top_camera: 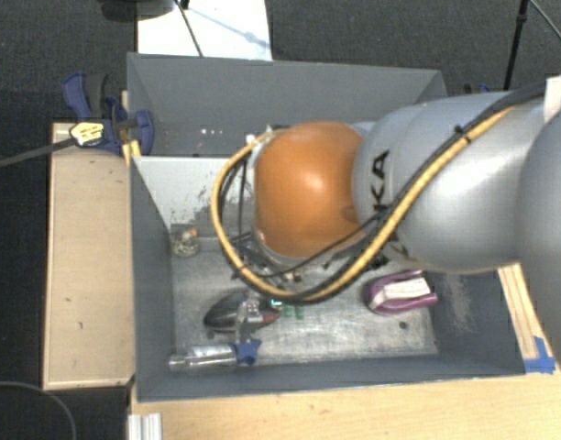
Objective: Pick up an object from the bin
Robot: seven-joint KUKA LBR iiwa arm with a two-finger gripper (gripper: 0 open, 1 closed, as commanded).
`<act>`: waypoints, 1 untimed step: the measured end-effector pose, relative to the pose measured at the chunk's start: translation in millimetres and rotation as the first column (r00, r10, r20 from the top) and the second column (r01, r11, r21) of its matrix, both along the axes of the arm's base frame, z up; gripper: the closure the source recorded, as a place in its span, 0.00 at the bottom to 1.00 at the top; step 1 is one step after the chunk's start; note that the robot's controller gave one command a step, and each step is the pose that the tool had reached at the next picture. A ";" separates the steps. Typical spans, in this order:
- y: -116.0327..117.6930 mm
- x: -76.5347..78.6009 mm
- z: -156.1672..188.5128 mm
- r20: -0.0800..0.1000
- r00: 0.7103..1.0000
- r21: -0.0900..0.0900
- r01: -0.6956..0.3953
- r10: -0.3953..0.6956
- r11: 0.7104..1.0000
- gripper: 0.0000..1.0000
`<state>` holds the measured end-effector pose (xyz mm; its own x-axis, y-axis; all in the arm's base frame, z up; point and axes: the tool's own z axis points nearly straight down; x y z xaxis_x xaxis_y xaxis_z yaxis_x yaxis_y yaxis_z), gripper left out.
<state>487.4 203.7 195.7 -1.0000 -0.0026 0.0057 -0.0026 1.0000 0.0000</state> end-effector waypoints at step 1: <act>-43.1 35.7 -100.8 0.025 0.999 0.006 -0.023 0.023 1.000 0.00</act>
Offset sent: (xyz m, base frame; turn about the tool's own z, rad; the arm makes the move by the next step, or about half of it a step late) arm 0.0344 -0.0512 -0.1257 -0.0236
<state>523.1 160.5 94.9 -0.9995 -0.0258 -0.0197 -0.0259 0.9996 0.0054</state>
